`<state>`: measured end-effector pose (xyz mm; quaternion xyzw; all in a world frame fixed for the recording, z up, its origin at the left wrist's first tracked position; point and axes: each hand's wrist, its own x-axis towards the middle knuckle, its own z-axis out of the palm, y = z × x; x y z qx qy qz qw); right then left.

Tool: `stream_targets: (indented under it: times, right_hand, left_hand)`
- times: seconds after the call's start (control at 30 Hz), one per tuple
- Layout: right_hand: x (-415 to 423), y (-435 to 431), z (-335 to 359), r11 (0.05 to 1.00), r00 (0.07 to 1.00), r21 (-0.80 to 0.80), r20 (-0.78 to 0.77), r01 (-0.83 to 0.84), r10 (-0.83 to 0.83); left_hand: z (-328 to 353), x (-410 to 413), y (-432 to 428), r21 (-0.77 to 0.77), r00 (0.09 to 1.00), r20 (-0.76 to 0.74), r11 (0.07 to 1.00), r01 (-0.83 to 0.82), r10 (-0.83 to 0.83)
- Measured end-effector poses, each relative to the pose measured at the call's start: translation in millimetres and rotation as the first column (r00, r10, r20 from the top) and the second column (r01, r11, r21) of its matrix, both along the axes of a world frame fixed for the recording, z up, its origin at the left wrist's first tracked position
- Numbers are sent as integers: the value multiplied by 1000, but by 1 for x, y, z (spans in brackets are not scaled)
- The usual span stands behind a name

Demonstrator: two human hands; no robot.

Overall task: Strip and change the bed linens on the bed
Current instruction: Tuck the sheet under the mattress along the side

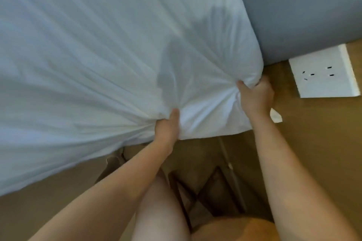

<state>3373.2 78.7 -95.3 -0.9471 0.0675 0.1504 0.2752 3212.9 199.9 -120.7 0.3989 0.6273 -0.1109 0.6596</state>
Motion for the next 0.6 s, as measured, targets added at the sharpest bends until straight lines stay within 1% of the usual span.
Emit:
stream_targets:
  times: [0.03, 0.07, 0.1, 0.13, 0.17, 0.23, 0.27, 0.3, 0.33, 0.4, 0.43, 0.47, 0.5, 0.53, 0.6]
  right_hand:
    - [-9, 2, -20, 995, 997, -101, -77, 0, -8]
    - [-19, 5, -37, 982, 990, -191, -137, 3, -30]
    - [-30, 10, -49, 967, 985, -254, -164, 5, -48]
    - [-41, 17, -57, 956, 986, -293, -156, 3, -51]
    - [-53, 25, -60, 950, 993, -313, -116, -8, -30]
    - [-77, 44, -60, 954, 996, -287, -36, -83, 75]
    - [-91, 54, -57, 958, 987, -238, -38, -161, 156]
    - [-106, 66, -53, 947, 963, -175, -64, -270, 263]
    - [-121, 80, -49, 909, 916, -120, -97, -400, 390]
    - [-151, 107, -41, 768, 764, -49, -157, -639, 626]
    - [-164, 120, -39, 697, 688, -17, -178, -717, 704]
    - [-174, 133, -38, 637, 624, 9, -191, -771, 758]
    - [-183, 146, -37, 581, 567, 20, -192, -814, 801]
    - [-190, 156, -37, 522, 511, 11, -187, -853, 839]
    - [-200, 175, -37, 395, 394, -33, -189, -918, 899]
  left_hand:
    - [-17, -10, 7, -46, 996, -89, 999, 19, -24]
    - [-30, -22, 14, -105, 989, -145, 994, 3, -19]
    - [-39, -32, 21, -160, 987, -158, 986, -36, 10]
    - [-43, -40, 27, -211, 990, -136, 975, -66, 37]
    - [-43, -48, 33, -259, 992, -107, 962, -91, 65]
    - [-42, -64, 41, -310, 981, -70, 931, -193, 180]
    - [-39, -72, 45, -309, 959, -77, 908, -283, 272]
    - [-36, -80, 50, -305, 915, -102, 864, -401, 389]
    - [-33, -89, 57, -307, 845, -136, 789, -532, 517]
    - [-32, -108, 74, -292, 651, -177, 593, -751, 738]
    - [-32, -117, 84, -268, 552, -177, 500, -824, 815]
    - [-31, -127, 95, -237, 468, -168, 425, -873, 868]
    - [-29, -134, 104, -209, 410, -153, 376, -903, 899]
    - [-29, -141, 112, -186, 377, -142, 350, -918, 915]
    - [-30, -153, 123, -175, 360, -110, 339, -924, 926]
